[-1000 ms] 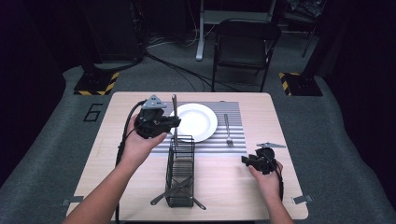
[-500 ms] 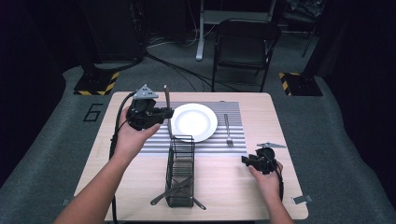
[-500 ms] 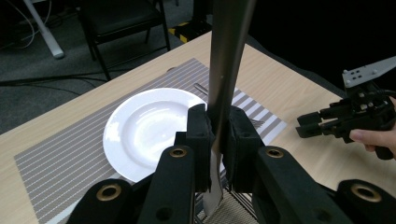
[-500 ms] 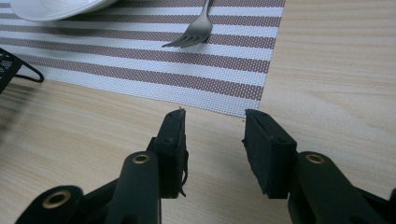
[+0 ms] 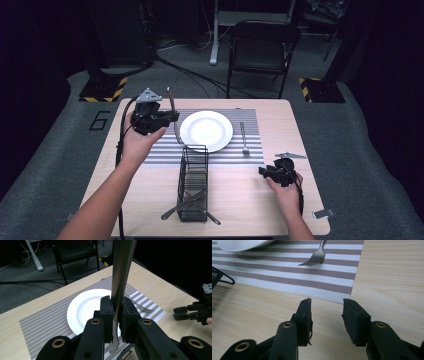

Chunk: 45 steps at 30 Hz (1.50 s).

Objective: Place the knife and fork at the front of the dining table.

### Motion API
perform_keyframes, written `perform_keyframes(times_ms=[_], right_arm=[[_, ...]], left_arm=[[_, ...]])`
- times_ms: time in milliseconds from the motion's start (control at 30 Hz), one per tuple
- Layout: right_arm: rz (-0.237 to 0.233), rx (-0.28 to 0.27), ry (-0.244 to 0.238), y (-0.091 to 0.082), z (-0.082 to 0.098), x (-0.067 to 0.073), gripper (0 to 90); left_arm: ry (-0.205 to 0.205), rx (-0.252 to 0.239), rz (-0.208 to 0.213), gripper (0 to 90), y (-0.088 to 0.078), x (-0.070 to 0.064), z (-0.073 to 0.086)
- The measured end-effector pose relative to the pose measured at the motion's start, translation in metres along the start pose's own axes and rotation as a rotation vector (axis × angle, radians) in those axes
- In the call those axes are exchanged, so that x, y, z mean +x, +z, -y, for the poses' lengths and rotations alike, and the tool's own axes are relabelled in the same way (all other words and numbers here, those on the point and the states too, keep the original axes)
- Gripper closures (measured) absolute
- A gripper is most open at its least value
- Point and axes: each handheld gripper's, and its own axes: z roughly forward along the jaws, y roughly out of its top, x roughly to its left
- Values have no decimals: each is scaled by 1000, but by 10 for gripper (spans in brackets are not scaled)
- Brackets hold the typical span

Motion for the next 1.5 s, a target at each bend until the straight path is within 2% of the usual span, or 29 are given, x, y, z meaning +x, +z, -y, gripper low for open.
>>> perform_keyframes(times_ms=[233, 467, 700, 900, 1167, 1333, 1400, 1500], right_arm=[[1, -1, 0, 0, 0, 0, 585], [0, -3, -6, 0, 0, 0, 585], [2, -1, -10, 1, 0, 1, 584], [-1, 2, -5, 1, 1, 1, 584], [-2, 0, -7, 1, 1, 1, 580], [-2, 0, -4, 1, 1, 0, 580], [-1, 1, 0, 1, 1, 0, 580], [-4, 1, -3, 1, 1, 0, 579]], left_arm=[[-28, 3, -29, 818, 5, 15, 15], [-59, -1, -50, 818, 9, 30, 40], [-89, 36, -81, 819, 17, 45, 69], [-126, 42, -97, 819, 21, 56, 87], [-153, 50, -109, 819, 26, 64, 105], [-148, 61, -113, 820, 31, 66, 111], [-144, 80, -117, 819, 33, 66, 113], [-139, 76, -124, 819, 33, 66, 114]])
